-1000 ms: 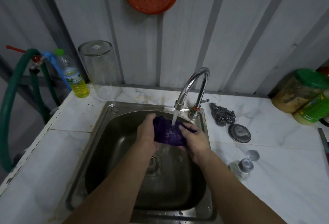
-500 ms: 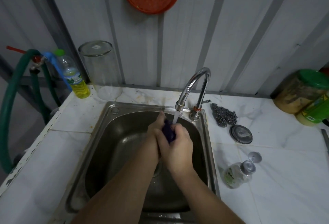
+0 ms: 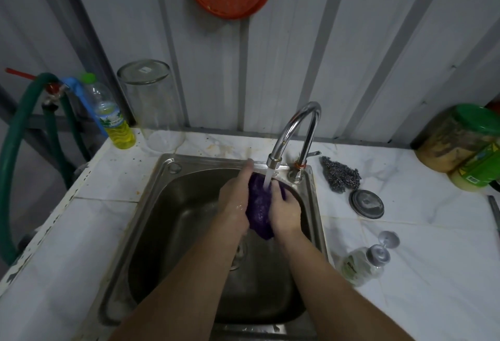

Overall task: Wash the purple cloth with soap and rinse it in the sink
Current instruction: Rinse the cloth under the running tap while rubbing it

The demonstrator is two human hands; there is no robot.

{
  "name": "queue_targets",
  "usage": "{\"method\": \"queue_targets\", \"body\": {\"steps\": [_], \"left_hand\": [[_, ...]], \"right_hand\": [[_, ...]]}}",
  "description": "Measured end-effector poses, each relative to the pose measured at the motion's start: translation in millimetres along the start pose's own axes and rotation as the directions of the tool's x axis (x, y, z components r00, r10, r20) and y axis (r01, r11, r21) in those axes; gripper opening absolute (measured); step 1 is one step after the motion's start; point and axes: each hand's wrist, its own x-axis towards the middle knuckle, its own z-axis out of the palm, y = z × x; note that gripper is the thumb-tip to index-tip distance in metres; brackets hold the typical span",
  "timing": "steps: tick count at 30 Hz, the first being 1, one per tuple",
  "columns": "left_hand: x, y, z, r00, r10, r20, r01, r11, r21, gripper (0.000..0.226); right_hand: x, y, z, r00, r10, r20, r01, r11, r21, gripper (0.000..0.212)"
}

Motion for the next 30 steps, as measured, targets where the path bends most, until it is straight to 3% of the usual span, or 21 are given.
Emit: {"method": "queue_targets", "body": {"steps": [2, 4, 7, 9, 10, 12, 14, 16, 19, 23, 25, 28, 30], "left_hand": [[7, 4, -3, 0.997, 0.051, -0.06, -0.05, 0.999, 0.015, 0.031], [14, 3, -9, 0.994, 0.093, -0.062, -0.088, 0.992, 0.087, 0.019], [17, -13, -17, 0.989, 0.01, 0.146, -0.011, 1.0, 0.008, 0.023], [7, -18, -13, 0.988, -0.043, 0.146, 0.055, 0.996, -0.077, 0.023], [4, -18, -9, 0.993, -0.068, 0.1, 0.075, 0.995, -0.069, 0.025], [-7, -14, 1, 0.981, -0.131, 0.141, 0.151, 0.979, -0.137, 0.032], [-7, -13, 7, 0.992, -0.099, 0.077, 0.104, 0.992, -0.07, 0.03], [-9, -11, 9, 0.997, -0.069, 0.023, 0.07, 0.997, -0.024, 0.029], [-6, -6, 10, 0.997, -0.049, -0.06, 0.049, 0.999, 0.002, 0.025], [8, 9, 4, 0.989, -0.004, -0.145, -0.003, 0.999, -0.043, 0.028], [12, 8, -2, 0.994, -0.02, -0.112, 0.014, 0.998, -0.053, 0.031], [11, -9, -10, 0.99, -0.068, 0.123, 0.084, 0.988, -0.13, 0.029], [13, -12, -6, 0.987, -0.095, 0.129, 0.116, 0.979, -0.165, 0.023]], "right_hand": [[-31, -2, -2, 0.984, -0.181, -0.005, 0.181, 0.983, 0.039, 0.024], [-59, -2, -1, 0.91, -0.415, 0.011, 0.415, 0.909, -0.041, 0.021], [-68, -3, 11, 0.773, -0.631, 0.074, 0.619, 0.721, -0.312, 0.038], [-54, -14, 14, 0.8, -0.597, 0.065, 0.57, 0.72, -0.396, 0.048], [-42, -20, 14, 0.843, -0.535, 0.05, 0.507, 0.761, -0.404, 0.048], [-10, -30, 7, 0.942, -0.334, 0.017, 0.315, 0.871, -0.378, 0.04], [15, -36, 0, 0.983, -0.182, -0.006, 0.168, 0.919, -0.358, 0.039], [26, -36, -1, 0.99, -0.142, -0.028, 0.121, 0.922, -0.368, 0.04], [21, -33, 2, 0.985, -0.164, -0.058, 0.134, 0.926, -0.353, 0.04], [-23, -9, 3, 0.95, -0.312, -0.028, 0.292, 0.913, -0.285, 0.044], [-48, -3, 7, 0.896, -0.445, -0.001, 0.431, 0.867, -0.25, 0.04], [-58, -7, 16, 0.803, -0.596, 0.01, 0.558, 0.747, -0.361, 0.045], [-49, -16, 15, 0.83, -0.557, 0.014, 0.521, 0.767, -0.376, 0.045]]}}
